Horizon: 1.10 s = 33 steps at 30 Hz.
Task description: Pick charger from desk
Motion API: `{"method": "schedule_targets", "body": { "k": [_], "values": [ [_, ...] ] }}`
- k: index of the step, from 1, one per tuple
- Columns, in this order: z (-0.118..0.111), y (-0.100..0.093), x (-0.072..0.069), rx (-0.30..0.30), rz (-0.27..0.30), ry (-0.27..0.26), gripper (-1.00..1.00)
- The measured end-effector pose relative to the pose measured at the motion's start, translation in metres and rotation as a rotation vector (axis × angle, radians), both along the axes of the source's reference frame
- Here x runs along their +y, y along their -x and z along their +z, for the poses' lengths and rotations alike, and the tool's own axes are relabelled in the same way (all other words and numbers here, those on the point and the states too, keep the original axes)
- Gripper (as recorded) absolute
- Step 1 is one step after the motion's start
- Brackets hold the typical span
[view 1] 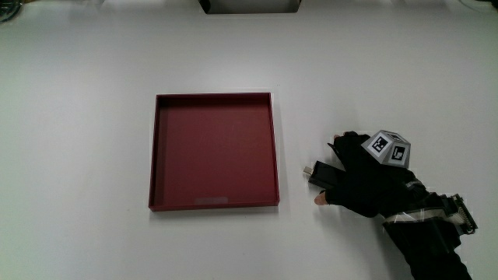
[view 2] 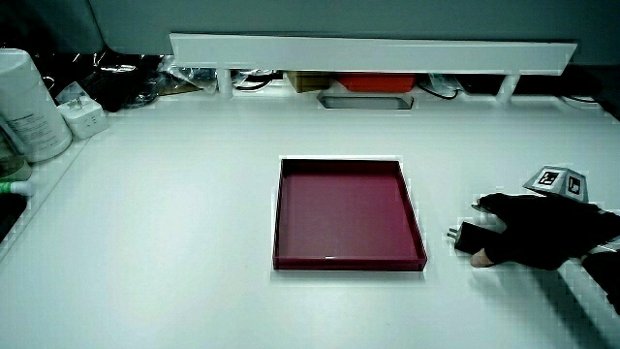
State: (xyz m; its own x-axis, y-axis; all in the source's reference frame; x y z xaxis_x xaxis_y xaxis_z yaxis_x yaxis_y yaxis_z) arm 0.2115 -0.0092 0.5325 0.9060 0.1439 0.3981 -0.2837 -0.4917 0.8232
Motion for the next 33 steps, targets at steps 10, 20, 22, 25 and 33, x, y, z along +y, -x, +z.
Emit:
{"method": "schedule_targets", "body": {
  "k": [10, 20, 22, 25, 33],
  "values": [
    [0.009, 0.005, 0.004, 0.007, 0.001, -0.012, 0.12],
    [0.001, 0.009, 0.003, 0.027, -0.001, -0.114, 0.42],
    [-0.001, 0.009, 0.003, 0.029, 0.01, -0.141, 0.48],
    [-0.006, 0.012, 0.003, 0.031, 0.002, -0.177, 0.58],
    [-0.007, 0.014, 0.003, 0.048, 0.007, -0.203, 0.82]
  ]
}}
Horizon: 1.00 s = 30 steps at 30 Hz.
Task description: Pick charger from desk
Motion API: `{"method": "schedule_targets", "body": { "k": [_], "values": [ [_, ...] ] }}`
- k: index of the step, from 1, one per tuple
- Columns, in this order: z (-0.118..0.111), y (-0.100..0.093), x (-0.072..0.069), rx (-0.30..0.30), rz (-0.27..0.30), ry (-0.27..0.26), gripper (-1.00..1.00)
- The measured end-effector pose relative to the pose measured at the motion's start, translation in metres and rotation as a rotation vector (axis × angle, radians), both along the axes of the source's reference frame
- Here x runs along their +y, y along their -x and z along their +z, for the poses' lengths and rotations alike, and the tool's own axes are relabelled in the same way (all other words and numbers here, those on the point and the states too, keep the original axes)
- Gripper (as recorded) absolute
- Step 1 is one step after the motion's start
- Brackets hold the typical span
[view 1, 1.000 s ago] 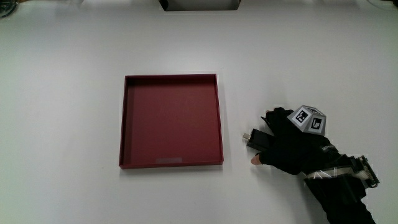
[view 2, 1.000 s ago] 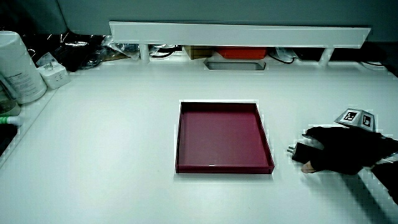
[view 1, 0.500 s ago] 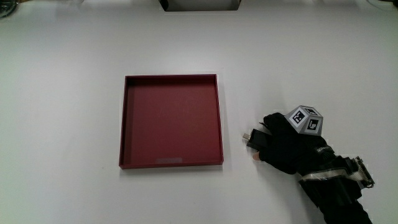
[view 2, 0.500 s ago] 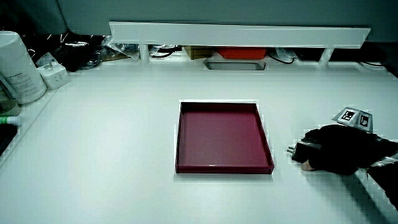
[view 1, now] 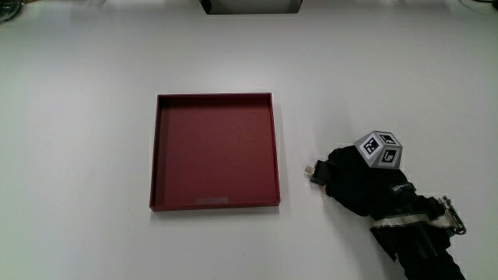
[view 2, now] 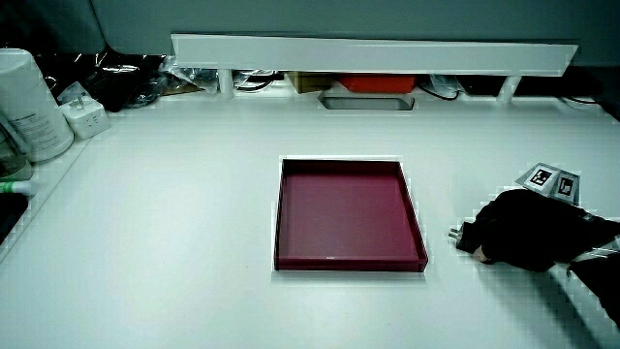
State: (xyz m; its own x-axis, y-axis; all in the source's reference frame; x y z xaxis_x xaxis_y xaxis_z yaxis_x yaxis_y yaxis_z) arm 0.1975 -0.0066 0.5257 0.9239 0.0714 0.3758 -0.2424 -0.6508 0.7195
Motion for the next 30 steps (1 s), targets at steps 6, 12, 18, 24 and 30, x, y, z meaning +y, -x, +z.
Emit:
{"method": "schedule_targets", "body": {
  "k": [6, 12, 18, 24, 30],
  "values": [
    [-0.002, 0.002, 0.0, -0.015, -0.007, -0.015, 1.0],
    [-0.003, 0.003, 0.0, -0.021, -0.023, -0.017, 1.0],
    [-0.014, 0.004, -0.006, -0.054, -0.022, -0.058, 1.0],
    [-0.039, 0.017, -0.019, -0.094, -0.035, -0.116, 1.0],
    [-0.061, 0.047, -0.03, -0.221, -0.038, -0.07, 1.0]
  ]
}}
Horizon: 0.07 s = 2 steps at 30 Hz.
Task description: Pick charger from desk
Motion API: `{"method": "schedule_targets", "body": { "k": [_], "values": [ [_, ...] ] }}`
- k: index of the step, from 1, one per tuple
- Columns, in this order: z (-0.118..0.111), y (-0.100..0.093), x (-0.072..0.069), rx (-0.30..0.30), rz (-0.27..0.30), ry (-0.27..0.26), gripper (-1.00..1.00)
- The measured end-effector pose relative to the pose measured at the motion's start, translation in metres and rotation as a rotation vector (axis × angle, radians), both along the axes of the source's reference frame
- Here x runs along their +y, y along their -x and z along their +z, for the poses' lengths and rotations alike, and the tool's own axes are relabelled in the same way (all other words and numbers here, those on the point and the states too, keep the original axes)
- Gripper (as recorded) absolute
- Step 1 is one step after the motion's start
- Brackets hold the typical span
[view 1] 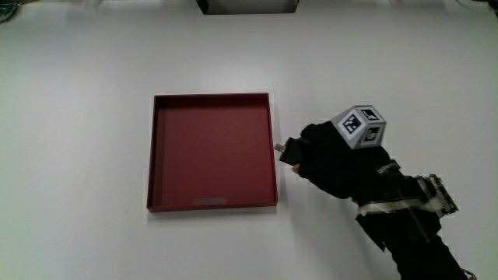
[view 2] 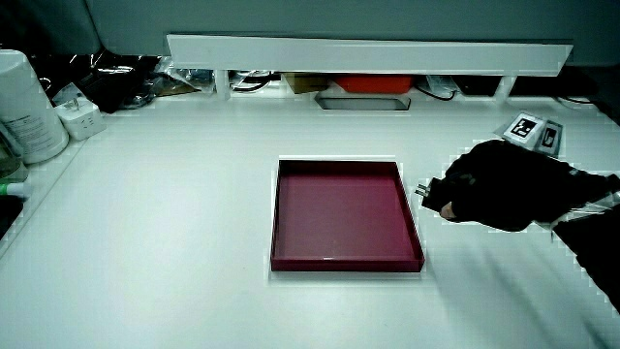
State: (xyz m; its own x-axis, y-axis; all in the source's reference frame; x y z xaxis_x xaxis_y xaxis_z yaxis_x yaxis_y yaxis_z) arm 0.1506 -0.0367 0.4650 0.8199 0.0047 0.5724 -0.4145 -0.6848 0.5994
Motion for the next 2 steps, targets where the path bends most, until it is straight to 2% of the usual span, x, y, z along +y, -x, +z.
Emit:
{"method": "schedule_targets", "body": {
  "k": [2],
  "values": [
    [-0.0111, 0.0127, -0.0031, 0.039, -0.037, -0.12, 1.0]
  ]
}}
